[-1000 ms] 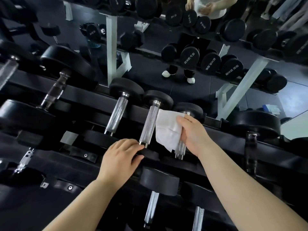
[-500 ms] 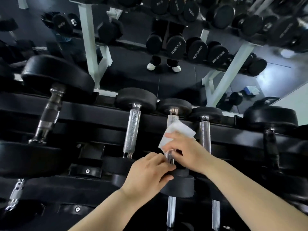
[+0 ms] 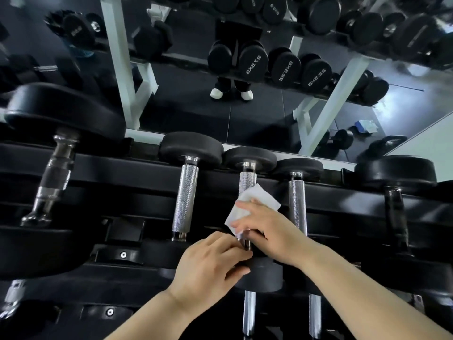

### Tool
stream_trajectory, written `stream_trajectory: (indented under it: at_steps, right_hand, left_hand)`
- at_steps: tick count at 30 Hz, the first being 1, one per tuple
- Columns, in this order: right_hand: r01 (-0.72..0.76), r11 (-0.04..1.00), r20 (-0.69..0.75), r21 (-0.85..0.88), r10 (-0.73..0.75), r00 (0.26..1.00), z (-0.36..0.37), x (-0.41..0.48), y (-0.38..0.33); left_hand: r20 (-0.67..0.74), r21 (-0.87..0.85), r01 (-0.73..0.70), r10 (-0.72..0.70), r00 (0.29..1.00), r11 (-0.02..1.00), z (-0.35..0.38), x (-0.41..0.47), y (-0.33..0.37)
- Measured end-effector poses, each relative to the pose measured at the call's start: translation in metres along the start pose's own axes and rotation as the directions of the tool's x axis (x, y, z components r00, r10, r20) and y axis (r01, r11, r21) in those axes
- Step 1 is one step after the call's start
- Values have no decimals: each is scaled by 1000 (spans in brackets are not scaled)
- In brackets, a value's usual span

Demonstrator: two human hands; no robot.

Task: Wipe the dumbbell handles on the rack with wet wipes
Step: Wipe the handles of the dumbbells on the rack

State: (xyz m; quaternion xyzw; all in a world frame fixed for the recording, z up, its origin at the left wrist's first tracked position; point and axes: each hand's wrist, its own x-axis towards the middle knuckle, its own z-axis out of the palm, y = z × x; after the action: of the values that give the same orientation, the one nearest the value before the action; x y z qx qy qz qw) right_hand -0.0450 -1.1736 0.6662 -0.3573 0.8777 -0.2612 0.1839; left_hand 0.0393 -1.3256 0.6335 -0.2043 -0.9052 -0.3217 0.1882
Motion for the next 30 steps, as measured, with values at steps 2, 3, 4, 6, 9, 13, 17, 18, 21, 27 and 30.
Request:
stream_trajectory:
  at_steps: [2, 3, 4, 6, 9, 13, 17, 18, 21, 27, 30]
  right_hand:
    - [-5, 1000, 33, -25, 5, 999, -9, 4, 2]
    - [-17, 998, 0, -56, 17, 1000, -13, 11, 3]
    - [-38, 997, -53, -72, 34, 998, -17, 21, 5]
    - [-72, 993, -158, -92, 57, 986, -24, 35, 2]
    - [-66, 995, -119, -74, 57, 991, -13, 27, 4]
    - [28, 1000, 99, -2, -28, 995, 7, -8, 5]
    - [-1, 993, -18, -116, -1, 1000, -7, 12, 7]
    - [-31, 993, -81, -110, 22, 996, -11, 20, 7]
    - [-80, 996, -217, -26, 73, 973, -7, 27, 3]
    - [-190, 885, 50, 424, 187, 981, -8, -21, -14]
    - [-211, 370, -7, 905, 508, 861, -29, -20, -4]
  left_hand:
    - [-8, -3, 6, -6, 1000, 1000, 0, 0, 0]
    - [-10, -2, 9, -9, 1000, 1000, -1, 0, 0]
    - [-7, 0, 11, -11, 1000, 1000, -1, 0, 0]
    - [-2, 4, 12, -12, 1000, 1000, -1, -1, 0]
    - [-16, 8, 4, -4, 1000, 1000, 0, -2, 0]
    - [-32, 30, 0, 1, 999, 1000, 1, -3, 0]
    - [-16, 18, 35, -35, 999, 999, -1, -1, 3]
    - [-9, 22, 41, -41, 999, 999, -2, -1, 3]
    - [-12, 28, 50, -50, 999, 998, -2, -1, 5]
    - [-30, 18, 51, -51, 998, 999, -1, -2, 5]
    - [-25, 6, 61, -61, 998, 998, -1, -2, 5]
